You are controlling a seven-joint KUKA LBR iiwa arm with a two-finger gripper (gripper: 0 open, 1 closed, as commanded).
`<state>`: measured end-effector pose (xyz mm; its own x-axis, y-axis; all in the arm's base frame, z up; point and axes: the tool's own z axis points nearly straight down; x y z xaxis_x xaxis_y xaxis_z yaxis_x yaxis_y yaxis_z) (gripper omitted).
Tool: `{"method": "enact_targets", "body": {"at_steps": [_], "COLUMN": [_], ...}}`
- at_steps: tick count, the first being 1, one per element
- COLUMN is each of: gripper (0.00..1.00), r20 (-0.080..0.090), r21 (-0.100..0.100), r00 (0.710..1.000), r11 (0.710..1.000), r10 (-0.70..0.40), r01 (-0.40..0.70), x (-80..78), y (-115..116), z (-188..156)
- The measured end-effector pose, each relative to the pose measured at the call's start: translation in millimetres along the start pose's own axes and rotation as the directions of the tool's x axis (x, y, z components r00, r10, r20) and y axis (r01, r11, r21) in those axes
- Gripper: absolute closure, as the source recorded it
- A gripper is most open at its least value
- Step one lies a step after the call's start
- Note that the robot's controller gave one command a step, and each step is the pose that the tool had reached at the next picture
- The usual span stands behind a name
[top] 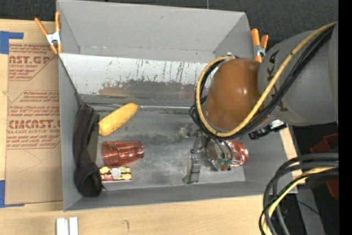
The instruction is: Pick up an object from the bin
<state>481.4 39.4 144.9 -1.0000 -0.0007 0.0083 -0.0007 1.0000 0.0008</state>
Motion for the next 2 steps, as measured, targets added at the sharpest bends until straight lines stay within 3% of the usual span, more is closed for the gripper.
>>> {"method": "enact_targets", "body": {"at_steps": [1, 2], "gripper": [0.00, 0.00], "r20": [0.008, 0.011], "r21": [0.000, 0.002], "r00": [1.000, 0.994], "r11": [1.000, 0.994], "r10": [0.000, -0.105], "r01": [0.000, 0.105], "x": [-2.0, -32.7], "y": [0, 54], "z": [-4, 26]}}
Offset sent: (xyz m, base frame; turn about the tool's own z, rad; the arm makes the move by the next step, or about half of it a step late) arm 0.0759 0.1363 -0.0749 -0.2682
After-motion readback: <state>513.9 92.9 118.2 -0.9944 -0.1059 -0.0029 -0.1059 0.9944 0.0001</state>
